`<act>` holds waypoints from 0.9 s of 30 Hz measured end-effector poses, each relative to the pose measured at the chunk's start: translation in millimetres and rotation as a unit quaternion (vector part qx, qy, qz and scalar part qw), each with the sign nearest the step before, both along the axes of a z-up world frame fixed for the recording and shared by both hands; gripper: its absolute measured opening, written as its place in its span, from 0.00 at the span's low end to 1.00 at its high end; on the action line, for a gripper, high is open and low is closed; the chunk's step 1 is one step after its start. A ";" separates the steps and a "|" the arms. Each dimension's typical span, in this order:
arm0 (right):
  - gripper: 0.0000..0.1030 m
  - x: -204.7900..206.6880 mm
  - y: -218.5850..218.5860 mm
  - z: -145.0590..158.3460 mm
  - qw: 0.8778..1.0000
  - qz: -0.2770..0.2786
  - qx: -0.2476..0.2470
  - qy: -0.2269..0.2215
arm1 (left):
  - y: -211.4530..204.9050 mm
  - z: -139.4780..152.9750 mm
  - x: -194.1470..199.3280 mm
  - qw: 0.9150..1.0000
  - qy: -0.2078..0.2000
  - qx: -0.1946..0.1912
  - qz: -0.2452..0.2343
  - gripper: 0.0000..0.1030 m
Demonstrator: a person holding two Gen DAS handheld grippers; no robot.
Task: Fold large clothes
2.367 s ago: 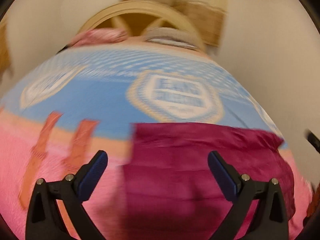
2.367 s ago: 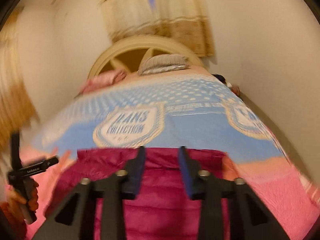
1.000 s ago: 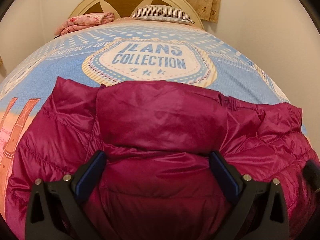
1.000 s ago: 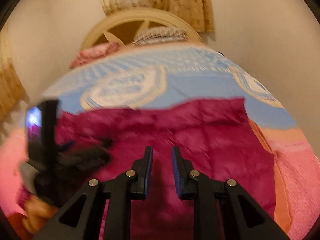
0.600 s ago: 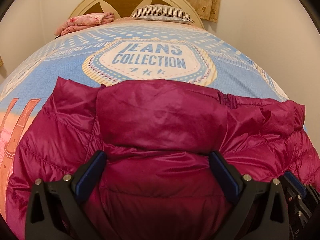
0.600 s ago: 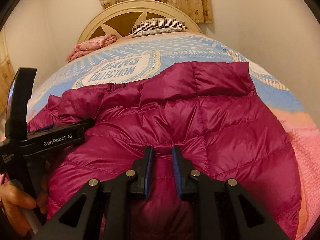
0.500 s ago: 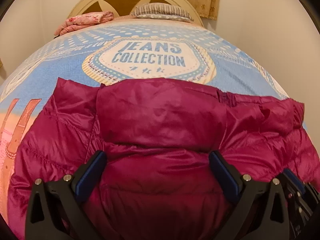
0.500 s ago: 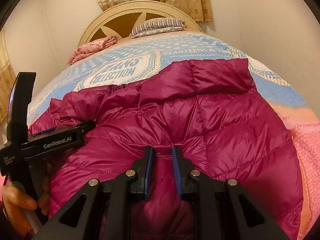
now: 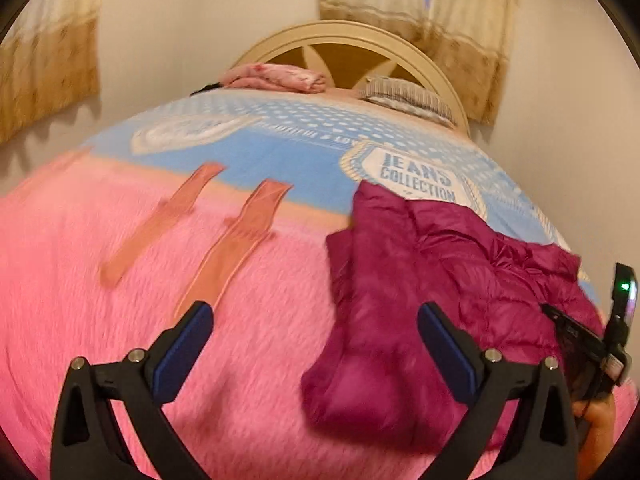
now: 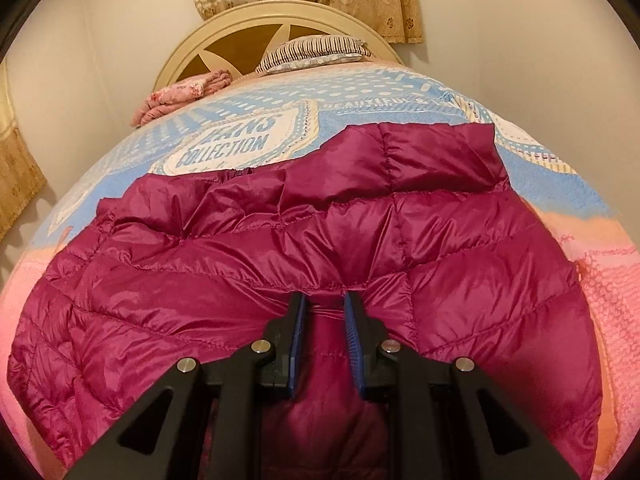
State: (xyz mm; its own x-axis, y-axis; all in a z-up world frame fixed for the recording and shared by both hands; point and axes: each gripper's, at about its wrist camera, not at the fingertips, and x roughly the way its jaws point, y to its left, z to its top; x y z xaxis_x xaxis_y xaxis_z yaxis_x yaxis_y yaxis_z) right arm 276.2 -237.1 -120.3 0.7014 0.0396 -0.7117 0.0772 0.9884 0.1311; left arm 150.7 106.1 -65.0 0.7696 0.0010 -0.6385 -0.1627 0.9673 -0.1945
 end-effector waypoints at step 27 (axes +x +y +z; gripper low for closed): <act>0.19 -13.7 113.4 -0.3 0.998 0.063 -0.020 0.008 | -30.0 -65.3 43.2 0.978 0.009 -0.209 0.002 1.00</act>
